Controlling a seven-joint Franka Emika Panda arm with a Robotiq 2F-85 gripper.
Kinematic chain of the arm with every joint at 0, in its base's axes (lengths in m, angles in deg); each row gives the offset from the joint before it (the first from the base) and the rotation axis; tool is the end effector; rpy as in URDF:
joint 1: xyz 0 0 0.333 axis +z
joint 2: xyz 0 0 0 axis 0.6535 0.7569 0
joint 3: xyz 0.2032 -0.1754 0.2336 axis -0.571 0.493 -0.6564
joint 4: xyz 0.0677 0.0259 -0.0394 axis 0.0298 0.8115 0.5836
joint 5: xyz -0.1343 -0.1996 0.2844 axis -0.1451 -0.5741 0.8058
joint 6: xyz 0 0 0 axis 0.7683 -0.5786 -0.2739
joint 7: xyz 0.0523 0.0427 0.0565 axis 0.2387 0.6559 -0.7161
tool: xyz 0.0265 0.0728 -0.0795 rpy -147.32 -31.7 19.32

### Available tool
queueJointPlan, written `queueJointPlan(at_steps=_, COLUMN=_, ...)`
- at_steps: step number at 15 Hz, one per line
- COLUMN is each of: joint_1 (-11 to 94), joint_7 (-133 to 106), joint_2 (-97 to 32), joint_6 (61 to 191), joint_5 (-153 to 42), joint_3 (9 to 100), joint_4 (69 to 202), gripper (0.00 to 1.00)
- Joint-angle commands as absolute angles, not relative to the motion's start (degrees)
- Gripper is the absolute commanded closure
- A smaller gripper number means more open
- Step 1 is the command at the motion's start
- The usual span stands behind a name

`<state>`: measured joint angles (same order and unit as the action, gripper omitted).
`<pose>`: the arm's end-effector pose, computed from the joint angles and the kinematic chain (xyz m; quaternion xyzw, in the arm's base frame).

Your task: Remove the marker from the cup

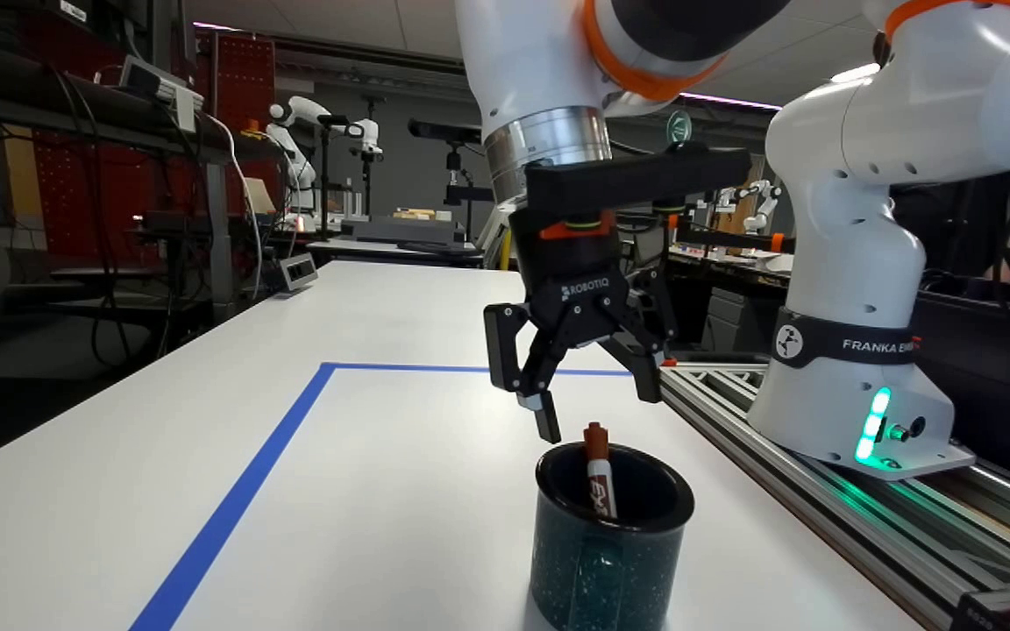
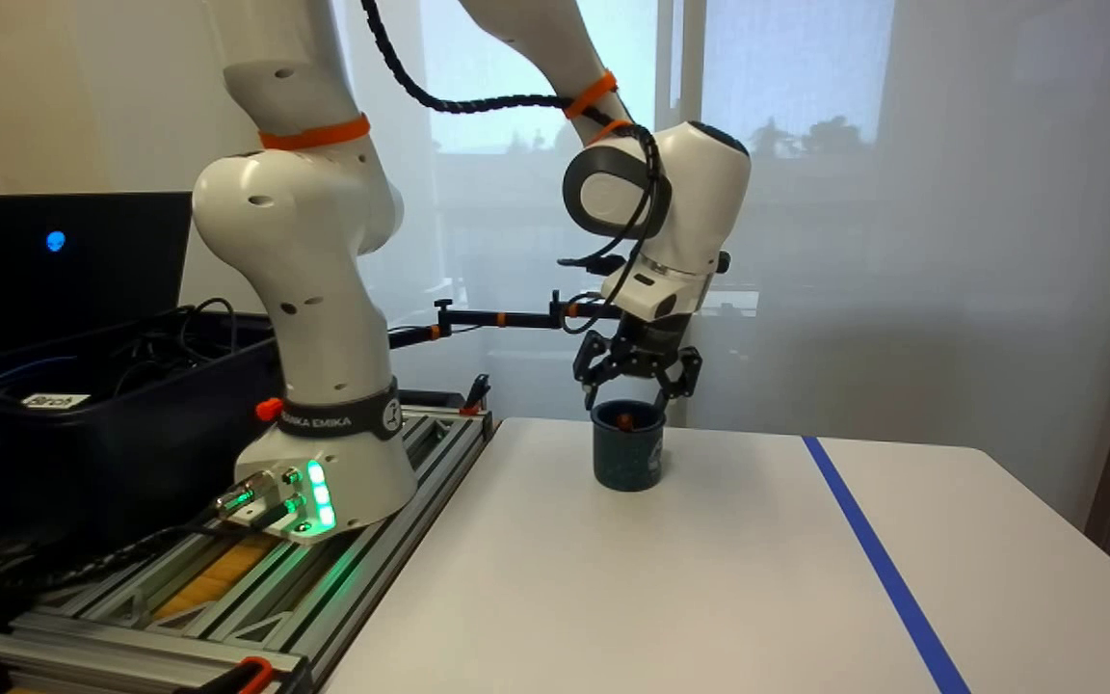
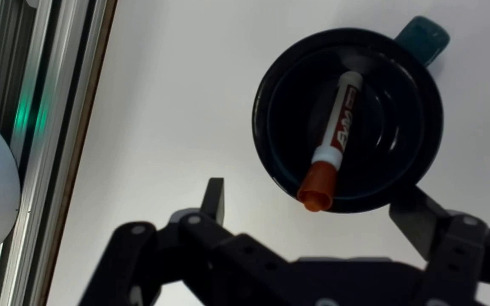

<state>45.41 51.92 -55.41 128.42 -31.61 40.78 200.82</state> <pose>0.3367 0.0899 0.2880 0.7946 -0.5873 -0.1536 0.0079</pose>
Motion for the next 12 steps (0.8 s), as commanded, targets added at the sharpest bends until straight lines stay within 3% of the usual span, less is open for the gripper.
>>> queueJointPlan(at_steps=1, joint_1=46.3, joint_7=50.6, joint_2=-54.5, joint_6=130.1, joint_5=-31.8, joint_3=41.4, joint_4=200.8, gripper=0.0)
queueJointPlan(at_steps=3, joint_1=46.4, joint_7=50.4, joint_2=-54.1, joint_6=130.6, joint_5=-31.7, joint_3=41.3, joint_4=200.8, gripper=0.04)
queueJointPlan(at_steps=5, joint_1=46.5, joint_7=50.1, joint_2=-53.7, joint_6=130.6, joint_5=-31.5, joint_3=41.3, joint_4=200.7, gripper=0.18)
queueJointPlan(at_steps=6, joint_1=46.6, joint_7=49.8, joint_2=-53.6, joint_6=130.7, joint_5=-31.5, joint_3=41.3, joint_4=200.7, gripper=0.16)
queueJointPlan(at_steps=7, joint_1=46.7, joint_7=49.8, joint_2=-53.4, joint_6=130.7, joint_5=-31.4, joint_3=41.2, joint_4=200.7, gripper=0.22)
queueJointPlan(at_steps=8, joint_1=46.8, joint_7=49.8, joint_2=-53.4, joint_6=130.7, joint_5=-31.4, joint_3=41.2, joint_4=200.6, gripper=0.17)
queueJointPlan(at_steps=12, joint_1=47.0, joint_7=49.6, joint_2=-53.5, joint_6=130.8, joint_5=-31.2, joint_3=41.1, joint_4=200.4, gripper=0.29)
